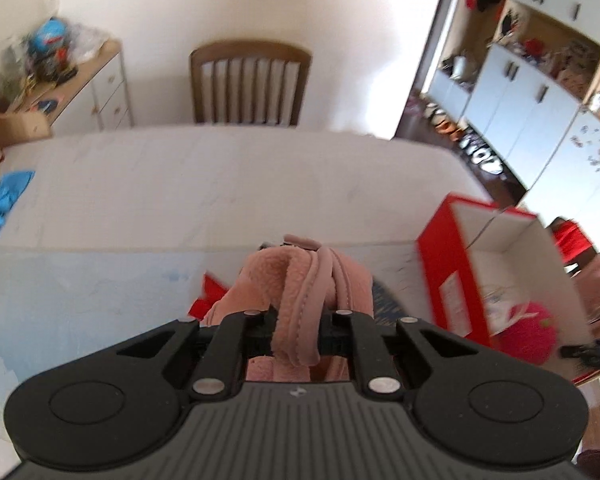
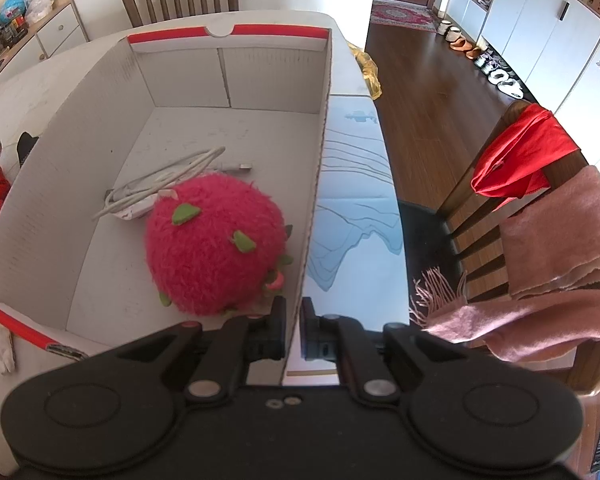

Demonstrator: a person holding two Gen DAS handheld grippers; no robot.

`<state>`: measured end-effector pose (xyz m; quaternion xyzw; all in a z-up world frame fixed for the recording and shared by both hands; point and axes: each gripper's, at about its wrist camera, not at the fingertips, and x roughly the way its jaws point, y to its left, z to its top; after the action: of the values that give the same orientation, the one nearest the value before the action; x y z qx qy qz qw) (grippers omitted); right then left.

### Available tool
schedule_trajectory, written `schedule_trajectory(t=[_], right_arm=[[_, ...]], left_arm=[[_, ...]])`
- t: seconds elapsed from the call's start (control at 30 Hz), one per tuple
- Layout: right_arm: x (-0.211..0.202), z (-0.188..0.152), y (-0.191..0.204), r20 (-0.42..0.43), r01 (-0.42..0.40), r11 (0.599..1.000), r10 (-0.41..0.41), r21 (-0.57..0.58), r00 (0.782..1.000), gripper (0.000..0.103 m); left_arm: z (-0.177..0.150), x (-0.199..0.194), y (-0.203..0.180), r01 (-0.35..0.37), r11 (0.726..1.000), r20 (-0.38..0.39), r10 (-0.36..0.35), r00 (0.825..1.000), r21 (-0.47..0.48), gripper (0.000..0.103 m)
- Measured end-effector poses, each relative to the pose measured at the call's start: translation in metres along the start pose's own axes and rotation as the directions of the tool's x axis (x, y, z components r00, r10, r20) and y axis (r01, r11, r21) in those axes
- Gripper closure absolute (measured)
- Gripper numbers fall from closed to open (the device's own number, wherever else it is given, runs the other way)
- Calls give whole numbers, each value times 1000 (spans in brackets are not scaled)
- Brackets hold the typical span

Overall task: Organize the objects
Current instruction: 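Lift the pink fleece with the left gripper and carry it into the box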

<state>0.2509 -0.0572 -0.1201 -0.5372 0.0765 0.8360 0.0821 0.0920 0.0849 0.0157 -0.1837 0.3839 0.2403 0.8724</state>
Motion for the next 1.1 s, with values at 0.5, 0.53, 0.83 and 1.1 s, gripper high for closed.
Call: schedule_trajectory(t=[0.5,0.53,0.83,1.1], right_arm=[[1,1,2,-6,-6,1000,6,-29,1000,97],[1,1,3,-6,-5,1000,5,-31,1000,97],[0,1,2,-2,-15,999,14,-41,1000,97],[0,0,1,-1,-21,998,21,-55,1000,97]], left_arm=[[76,-25,-111,213,951,41,-228,973,225,91],[80,-22,-119,227,945,35,-242,970,236,91],[93,6,-205,312,881,-22,-326,945,355,91],[80,46,-257,335,844,-88,-329,940,418,91]])
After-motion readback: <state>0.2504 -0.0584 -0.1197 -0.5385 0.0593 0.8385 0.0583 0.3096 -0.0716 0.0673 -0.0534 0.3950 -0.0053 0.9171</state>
